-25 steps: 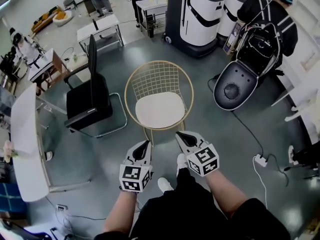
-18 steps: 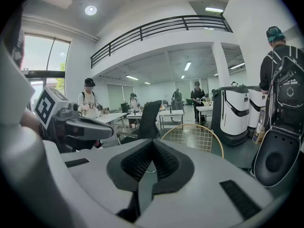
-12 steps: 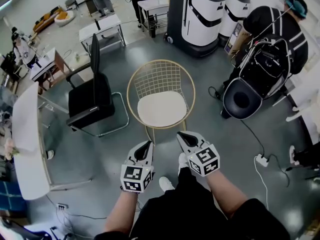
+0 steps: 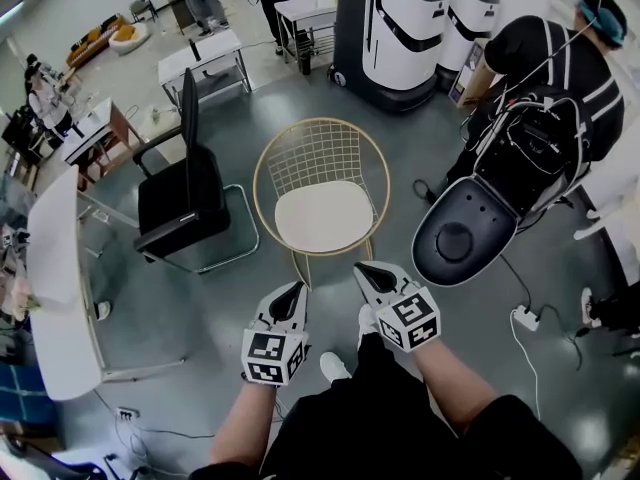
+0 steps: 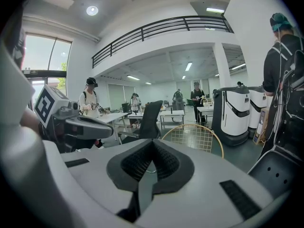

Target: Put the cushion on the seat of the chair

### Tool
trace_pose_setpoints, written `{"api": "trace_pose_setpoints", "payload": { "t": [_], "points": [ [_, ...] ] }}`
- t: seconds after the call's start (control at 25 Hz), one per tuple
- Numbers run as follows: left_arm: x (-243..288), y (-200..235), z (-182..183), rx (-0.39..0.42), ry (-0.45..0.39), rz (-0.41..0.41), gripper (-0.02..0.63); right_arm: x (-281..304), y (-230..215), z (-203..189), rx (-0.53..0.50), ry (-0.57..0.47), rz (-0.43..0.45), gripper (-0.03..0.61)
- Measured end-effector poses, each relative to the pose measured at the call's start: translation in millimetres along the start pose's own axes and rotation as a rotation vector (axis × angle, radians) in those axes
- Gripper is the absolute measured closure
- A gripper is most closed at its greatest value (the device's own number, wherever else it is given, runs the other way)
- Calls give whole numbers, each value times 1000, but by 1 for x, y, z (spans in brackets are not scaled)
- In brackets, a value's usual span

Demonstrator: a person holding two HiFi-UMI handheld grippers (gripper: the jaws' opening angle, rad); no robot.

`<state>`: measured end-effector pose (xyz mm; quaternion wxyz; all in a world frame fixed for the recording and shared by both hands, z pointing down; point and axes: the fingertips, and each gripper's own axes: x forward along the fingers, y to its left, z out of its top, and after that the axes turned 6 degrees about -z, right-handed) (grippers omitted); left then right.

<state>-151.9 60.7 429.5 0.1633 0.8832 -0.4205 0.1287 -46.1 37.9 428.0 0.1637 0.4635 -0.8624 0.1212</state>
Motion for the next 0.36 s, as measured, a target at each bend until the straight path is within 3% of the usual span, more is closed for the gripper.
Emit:
{"api": "trace_pose_setpoints", "payload": {
  "t": [0.36],
  "points": [
    [5,-4,3,5,2,-3,597,-1,-6,2,2,-6,-1,568]
  ]
}}
